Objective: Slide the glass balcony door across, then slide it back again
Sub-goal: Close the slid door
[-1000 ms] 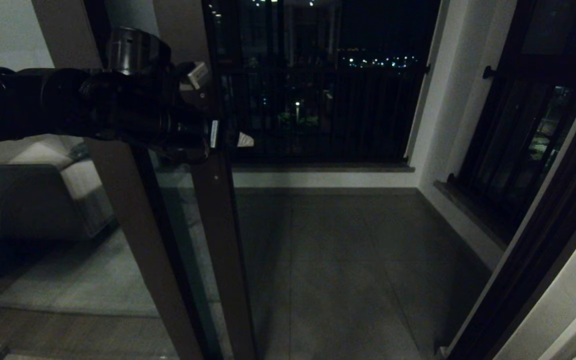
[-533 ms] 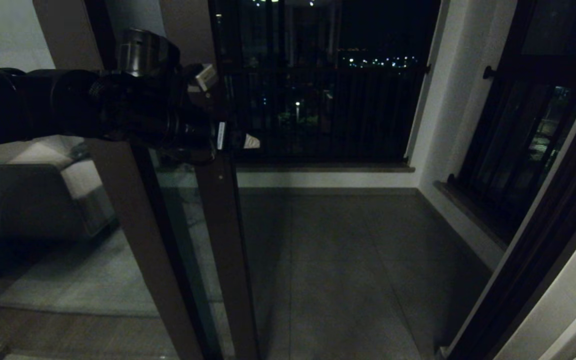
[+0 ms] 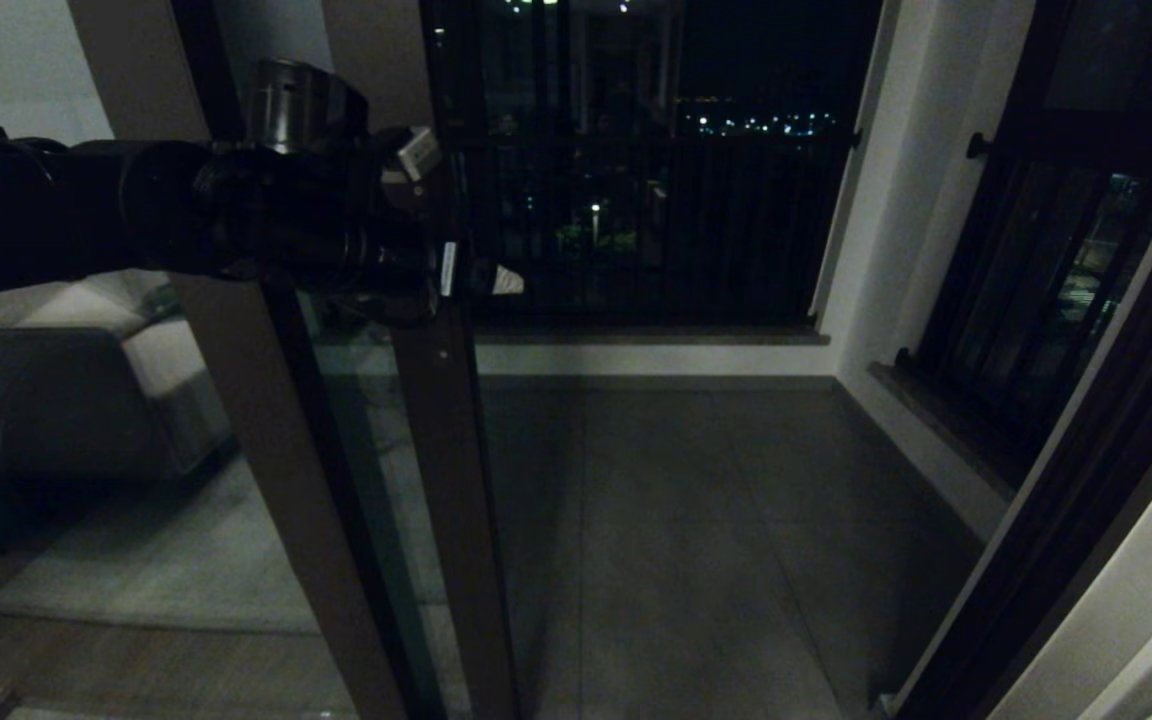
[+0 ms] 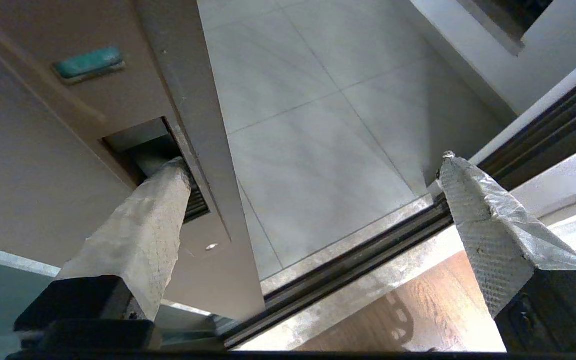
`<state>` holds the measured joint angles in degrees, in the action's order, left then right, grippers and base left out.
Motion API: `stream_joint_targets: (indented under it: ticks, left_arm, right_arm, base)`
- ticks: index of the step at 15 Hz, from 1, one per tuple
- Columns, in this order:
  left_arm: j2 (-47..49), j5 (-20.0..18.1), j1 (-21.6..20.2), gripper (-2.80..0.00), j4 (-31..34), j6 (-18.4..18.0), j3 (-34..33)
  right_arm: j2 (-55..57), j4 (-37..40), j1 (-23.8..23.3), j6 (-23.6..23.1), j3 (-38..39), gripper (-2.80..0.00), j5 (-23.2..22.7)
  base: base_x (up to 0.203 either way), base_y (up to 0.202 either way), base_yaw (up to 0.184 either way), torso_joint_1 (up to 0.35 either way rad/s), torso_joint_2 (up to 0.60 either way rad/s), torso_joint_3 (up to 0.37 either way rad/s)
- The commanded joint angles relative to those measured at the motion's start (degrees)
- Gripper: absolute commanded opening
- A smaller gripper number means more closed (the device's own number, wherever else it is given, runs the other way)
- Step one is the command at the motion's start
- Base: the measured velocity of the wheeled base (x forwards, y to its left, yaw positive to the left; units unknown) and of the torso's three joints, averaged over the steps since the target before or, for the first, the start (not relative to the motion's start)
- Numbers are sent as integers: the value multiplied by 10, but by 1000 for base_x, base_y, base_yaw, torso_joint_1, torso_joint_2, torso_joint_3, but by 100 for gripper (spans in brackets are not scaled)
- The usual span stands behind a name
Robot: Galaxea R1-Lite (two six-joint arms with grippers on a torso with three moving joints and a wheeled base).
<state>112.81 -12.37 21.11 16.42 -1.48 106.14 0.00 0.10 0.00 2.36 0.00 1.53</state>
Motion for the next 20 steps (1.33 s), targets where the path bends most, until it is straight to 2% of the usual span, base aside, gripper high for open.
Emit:
stream_joint_targets:
  ticks: [1,14,20]
  left_arm:
    - [2,-3,8,0,0,0,0]
    - [21,-1,38,0,-24,0,7]
    - [39,-2,51,0,-25,0,31]
  right_arm:
    - [-1,0,0,0,0,-280,0]
    - [-1,0,0,0,0,-280,1]
    - [0,0,0,0,0,-280,0]
  base:
    - [0,0,0,0,0,0]
    - [0,0,0,0,0,0]
    - [0,0,0,0,0,0]
